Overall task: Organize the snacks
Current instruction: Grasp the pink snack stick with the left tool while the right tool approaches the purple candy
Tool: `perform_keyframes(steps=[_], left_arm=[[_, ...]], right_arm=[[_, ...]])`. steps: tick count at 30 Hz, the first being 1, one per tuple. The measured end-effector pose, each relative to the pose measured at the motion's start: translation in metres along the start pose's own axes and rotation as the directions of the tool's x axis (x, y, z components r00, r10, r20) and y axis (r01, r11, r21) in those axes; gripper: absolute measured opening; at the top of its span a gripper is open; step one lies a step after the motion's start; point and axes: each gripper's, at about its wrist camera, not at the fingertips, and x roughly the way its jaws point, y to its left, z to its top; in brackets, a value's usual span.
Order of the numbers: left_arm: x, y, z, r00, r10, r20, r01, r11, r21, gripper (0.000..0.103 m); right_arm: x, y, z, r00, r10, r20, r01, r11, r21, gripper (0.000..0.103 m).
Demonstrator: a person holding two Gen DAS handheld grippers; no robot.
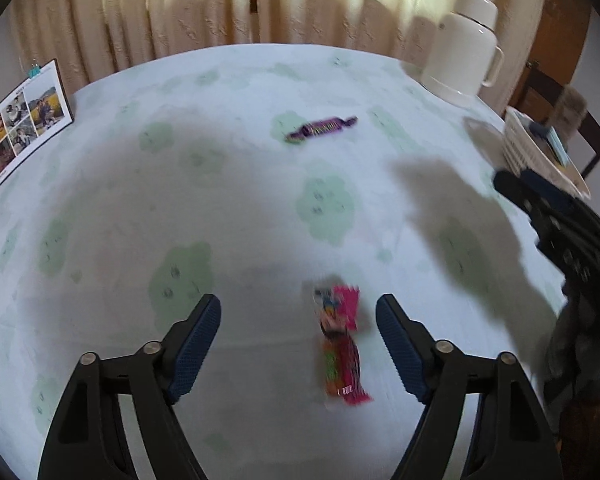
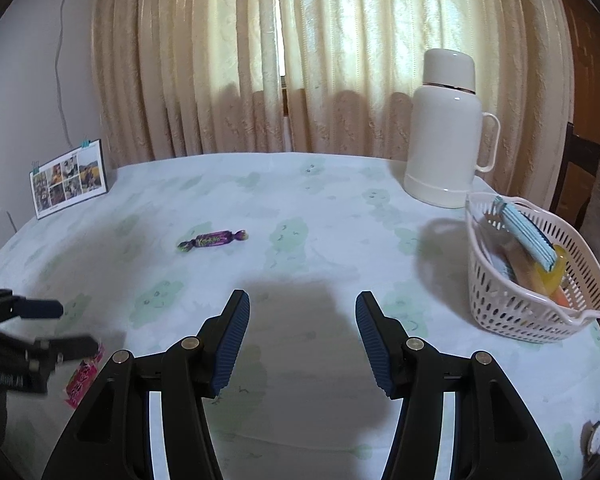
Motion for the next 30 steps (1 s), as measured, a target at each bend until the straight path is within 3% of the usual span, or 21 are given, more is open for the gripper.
perform_keyframes(steps=[5,8,12,23,30], left_arm=[[0.002,0.003,-0.016,0.999,-0.029,-0.038,0.029,1.0,-0.002,0.062],[0.002,0.005,-0.018,0.999,-0.016,-0.031,0.016,1.0,0.0,0.047],[0.003,0.008,-0.016,0.999,-0.039,-0.017,0.039,0.999,-0.004,0.018],[-0.007,0.03,0.002,0.994,-0.049,0.097,0.057,0.995,-0.083,0.016],[0.002,0.043,0.004,0.994,-0.063,0.095,0.077,0.986,-0.147,0.016]], right_arm=[[0.008,0.0,0.001,0.999,0.024,-0.034,-0.023,0.999,0.024,0.057],[0.015,-0.001,0.002,0.997,0.051,-0.06,-0.047,0.997,0.057,0.057],[0.024,0.003,0.003,0.994,0.071,-0.085,-0.065,0.995,0.069,0.057],[0.069,0.029,0.023,0.97,0.161,-0.18,-0.153,0.987,0.057,0.057],[0.112,0.052,0.04,0.934,0.246,-0.258,-0.231,0.969,0.09,0.057]])
